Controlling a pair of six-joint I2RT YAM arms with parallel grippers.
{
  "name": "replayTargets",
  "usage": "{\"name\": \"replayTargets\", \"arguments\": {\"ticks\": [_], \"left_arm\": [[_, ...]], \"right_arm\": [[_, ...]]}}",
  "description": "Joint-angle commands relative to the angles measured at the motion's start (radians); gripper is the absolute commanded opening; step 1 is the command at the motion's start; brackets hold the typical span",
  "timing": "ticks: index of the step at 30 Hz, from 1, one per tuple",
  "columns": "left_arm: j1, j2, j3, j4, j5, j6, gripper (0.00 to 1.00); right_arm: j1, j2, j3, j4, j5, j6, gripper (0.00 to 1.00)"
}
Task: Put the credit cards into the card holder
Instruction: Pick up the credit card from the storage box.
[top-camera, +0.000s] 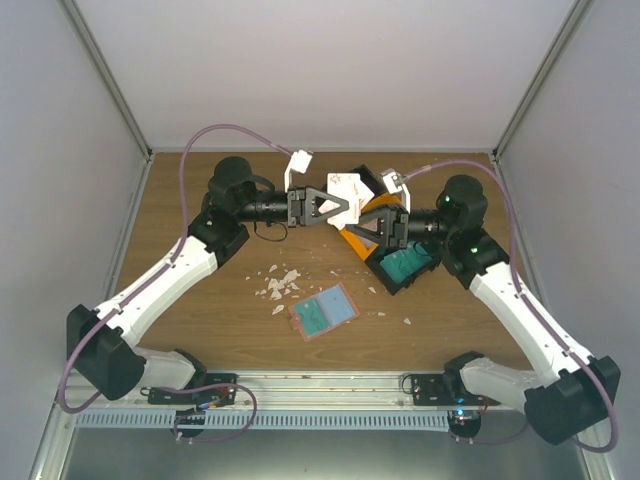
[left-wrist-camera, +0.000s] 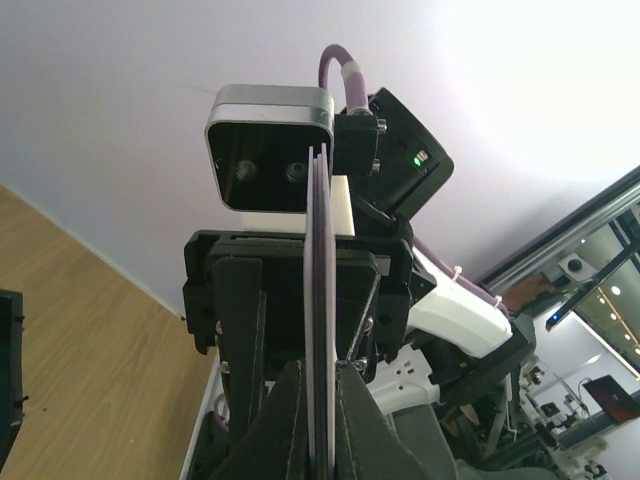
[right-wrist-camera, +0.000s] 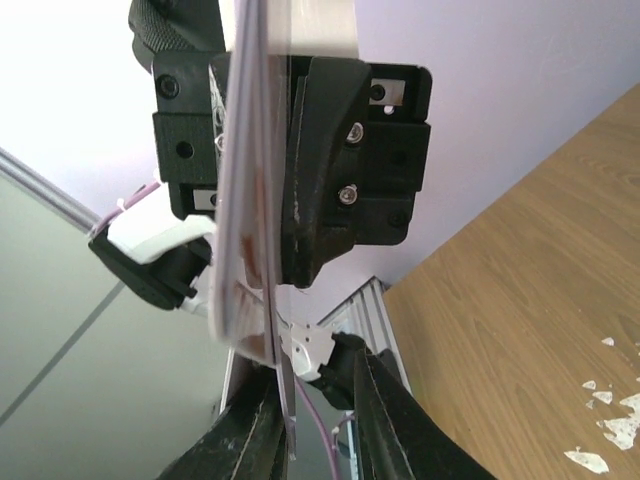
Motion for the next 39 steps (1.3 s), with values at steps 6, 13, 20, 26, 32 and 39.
{"name": "replayTargets", "arguments": {"ticks": [6, 13, 20, 26, 32, 39], "left_arm": [[-0.032, -0.021, 0.026, -0.020, 0.034, 0.026, 0.00], [-0.002, -0.040, -0.004, -0.012, 0.020, 0.020, 0.00], [-0.002, -0.042, -0.029, 0.038, 0.044, -0.005, 0.00], [-0.002, -0.045, -0.035, 0.063, 0.075, -0.014, 0.00], [-0.002, -0.069, -0.051, 0.128, 0.107, -0.059, 0.00], [-0.002, -0.047, -0.045, 0.126, 0.108, -0.062, 0.00]], "right_arm": [[0.004, -0.076, -0.027, 0.098, 0.299, 0.059, 0.25], [-0.004, -0.186, -0.096, 0.152, 0.399, 0.037, 0.37], [-0.004, -0.099, -0.058, 0.208, 0.342, 0.052, 0.38], [-0.004, -0.060, -0.065, 0.260, 0.341, 0.092, 0.27], [-0.004, -0.036, -0.115, 0.430, 0.300, 0.226, 0.18], [-0.005, 0.009, -0.138, 0.547, 0.223, 0.320, 0.12]]}}
